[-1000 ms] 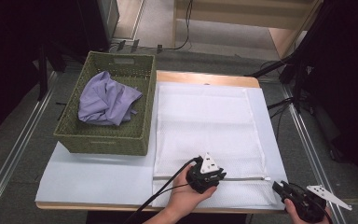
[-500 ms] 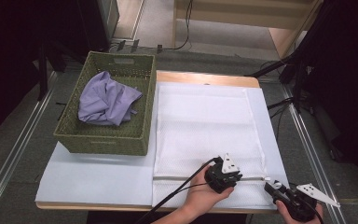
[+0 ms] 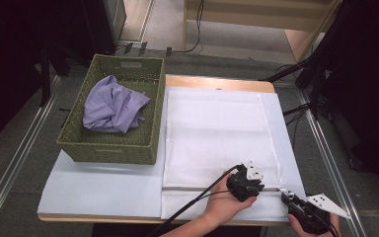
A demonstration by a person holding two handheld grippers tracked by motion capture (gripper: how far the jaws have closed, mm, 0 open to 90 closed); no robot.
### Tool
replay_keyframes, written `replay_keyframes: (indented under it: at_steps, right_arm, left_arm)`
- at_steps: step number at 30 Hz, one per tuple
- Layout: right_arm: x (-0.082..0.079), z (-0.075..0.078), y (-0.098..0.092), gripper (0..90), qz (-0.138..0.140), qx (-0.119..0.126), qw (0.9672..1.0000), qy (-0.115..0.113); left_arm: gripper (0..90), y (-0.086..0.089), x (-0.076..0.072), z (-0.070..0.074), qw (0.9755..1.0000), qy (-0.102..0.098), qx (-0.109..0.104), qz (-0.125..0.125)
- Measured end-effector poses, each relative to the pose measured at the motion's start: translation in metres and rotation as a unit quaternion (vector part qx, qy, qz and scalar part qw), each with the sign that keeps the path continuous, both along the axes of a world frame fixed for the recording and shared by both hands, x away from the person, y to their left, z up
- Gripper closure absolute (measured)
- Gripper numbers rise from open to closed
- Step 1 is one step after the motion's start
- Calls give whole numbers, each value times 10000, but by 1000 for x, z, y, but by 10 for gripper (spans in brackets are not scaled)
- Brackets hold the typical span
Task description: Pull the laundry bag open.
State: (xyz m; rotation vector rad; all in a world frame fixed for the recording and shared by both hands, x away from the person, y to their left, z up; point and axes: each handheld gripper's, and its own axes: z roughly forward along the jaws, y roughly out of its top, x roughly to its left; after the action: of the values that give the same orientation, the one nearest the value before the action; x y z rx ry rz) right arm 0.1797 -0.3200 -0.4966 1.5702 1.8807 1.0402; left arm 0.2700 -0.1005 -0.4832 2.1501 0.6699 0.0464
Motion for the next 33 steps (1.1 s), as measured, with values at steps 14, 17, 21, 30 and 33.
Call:
replay_keyframes:
  at_steps: [14, 17, 21, 30, 33]
  right_arm:
    - [-2, 22, 1, 900, 51, 496, 9970, -598]
    - [-3, 27, 7, 900, 95, 498, 9959, -752]
    - [-3, 31, 13, 900, 171, 490, 9948, -874]
    - [-2, 33, 26, 900, 442, 474, 9934, -951]
    - [-2, 33, 27, 900, 474, 481, 9930, -964]
  left_arm:
    - [808, -2, 4, -1, 9997, 92, 194, 96]
    - [800, -3, 5, 3, 9999, 123, 110, 18]
    - [794, -5, 7, 14, 9999, 115, -107, 29]
    - [779, -11, 15, 24, 9993, 200, -310, 28]
    - [779, -10, 17, 24, 9994, 198, -273, 49]
